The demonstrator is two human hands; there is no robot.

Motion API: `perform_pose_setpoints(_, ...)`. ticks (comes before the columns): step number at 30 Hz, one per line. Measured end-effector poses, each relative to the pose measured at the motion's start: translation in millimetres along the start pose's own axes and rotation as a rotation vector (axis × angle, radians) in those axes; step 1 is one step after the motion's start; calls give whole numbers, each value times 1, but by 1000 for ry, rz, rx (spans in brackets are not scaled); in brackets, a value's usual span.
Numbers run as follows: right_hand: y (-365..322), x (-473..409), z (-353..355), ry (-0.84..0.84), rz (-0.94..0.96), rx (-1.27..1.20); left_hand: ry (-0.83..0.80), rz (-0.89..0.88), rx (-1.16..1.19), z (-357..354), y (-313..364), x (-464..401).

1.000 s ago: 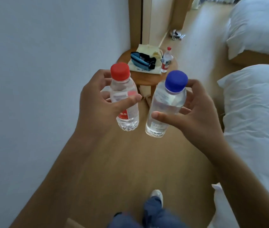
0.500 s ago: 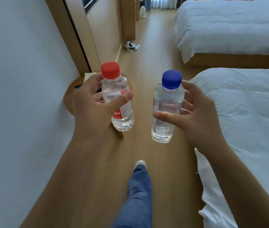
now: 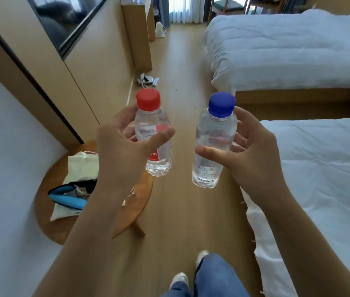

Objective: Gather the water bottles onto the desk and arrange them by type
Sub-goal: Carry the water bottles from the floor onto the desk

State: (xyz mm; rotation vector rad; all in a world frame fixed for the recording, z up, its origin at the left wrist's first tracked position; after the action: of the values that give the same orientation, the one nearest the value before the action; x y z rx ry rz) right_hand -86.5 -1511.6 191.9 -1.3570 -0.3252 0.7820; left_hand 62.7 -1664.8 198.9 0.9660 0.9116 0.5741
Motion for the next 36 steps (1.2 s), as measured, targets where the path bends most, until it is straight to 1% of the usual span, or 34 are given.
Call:
perform_pose_setpoints(6, 52, -151, 6, -27, 25, 7, 37, 16, -21, -70, -56, -128)
perform_pose_setpoints(9, 74, -241, 16, -32, 40, 12, 50, 5, -38, -113, -80, -204)
perform_pose_setpoints(13, 95, -363, 27, -82, 20, 10, 64, 21, -28, -162, -106, -304)
perform_pose_setpoints(18, 119, -495, 26, -109, 5, 0, 74, 33, 0, -202, -136, -414)
perform_pose_setpoints(23, 158, -615, -4, -140, -36, -11, 101, 48, 21, -227, -188, -522)
perform_pose_setpoints(27, 186, -720, -40, -142, -24, -17, 100, 29, 48, -245, -238, -627)
perform_pose_setpoints(30, 194, -808, -67, -133, 1, -6, 89, 13, 53, -254, -269, -716)
perform_pose_setpoints(36, 200, -967, -103, -101, 26, -1, 68, -9, 58, -268, -311, -877)
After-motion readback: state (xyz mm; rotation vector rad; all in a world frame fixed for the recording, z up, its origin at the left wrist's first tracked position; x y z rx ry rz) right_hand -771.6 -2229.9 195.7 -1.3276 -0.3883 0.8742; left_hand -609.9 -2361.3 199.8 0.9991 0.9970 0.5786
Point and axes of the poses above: each hand's wrist, its own x-axis away from the middle knuckle, its own z-axis out of the back of the hand, y = z × x, the point moved 8 cm from there along -x, towards the middle knuckle, and after that the axes turned 6 degrees about -z, right-handed, at the moved point
